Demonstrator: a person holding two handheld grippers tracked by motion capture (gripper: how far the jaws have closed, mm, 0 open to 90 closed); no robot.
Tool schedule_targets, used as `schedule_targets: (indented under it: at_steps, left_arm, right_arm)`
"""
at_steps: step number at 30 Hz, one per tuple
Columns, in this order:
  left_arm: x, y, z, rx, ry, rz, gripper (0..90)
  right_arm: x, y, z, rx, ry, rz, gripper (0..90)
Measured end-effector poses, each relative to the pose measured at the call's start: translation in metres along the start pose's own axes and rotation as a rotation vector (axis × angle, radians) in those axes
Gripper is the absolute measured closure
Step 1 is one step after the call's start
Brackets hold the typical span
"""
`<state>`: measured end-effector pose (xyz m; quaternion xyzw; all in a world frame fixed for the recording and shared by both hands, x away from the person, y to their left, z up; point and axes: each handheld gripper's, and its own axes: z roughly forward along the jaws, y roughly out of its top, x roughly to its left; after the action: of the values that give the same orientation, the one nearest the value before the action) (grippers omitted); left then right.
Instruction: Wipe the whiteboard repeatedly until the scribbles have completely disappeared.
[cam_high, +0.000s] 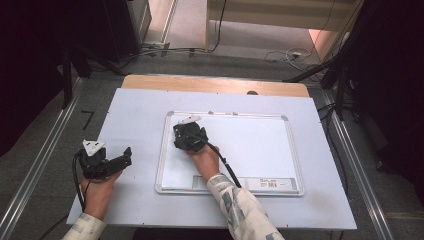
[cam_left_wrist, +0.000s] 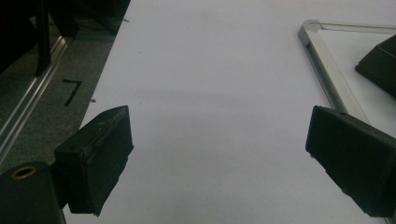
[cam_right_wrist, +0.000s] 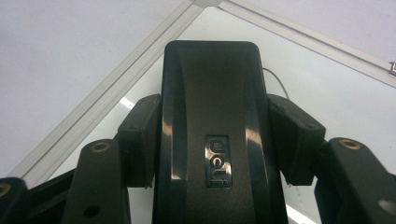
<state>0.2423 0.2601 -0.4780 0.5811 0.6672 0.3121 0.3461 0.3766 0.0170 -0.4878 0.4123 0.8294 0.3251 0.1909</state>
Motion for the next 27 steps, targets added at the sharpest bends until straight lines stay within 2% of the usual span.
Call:
schedule_targets:
  at_steps: [6, 16, 19, 27]
  left_arm:
    - [0.002, -0.001, -0.001, 0.001, 0.003, -0.004, 7.8]
    - [0.001, -0.001, 0.0, 0.002, 0.002, -0.001, 7.8]
    - [0.001, 0.0, 0.0, 0.002, 0.001, -0.001, 7.8]
    - [0.0, 0.0, 0.001, 0.0, -0.003, -0.001, 7.8]
  right_arm:
    - [-0.018, 0.003, 0.002, 0.007, -0.019, 0.029, 38.3]
    - [-0.06, 0.004, 0.004, 0.015, -0.078, 0.093, 38.3]
    - [-0.063, 0.006, 0.005, 0.016, -0.092, 0.103, 38.4]
    - [-0.054, 0.012, 0.011, 0.013, -0.099, 0.09, 38.4]
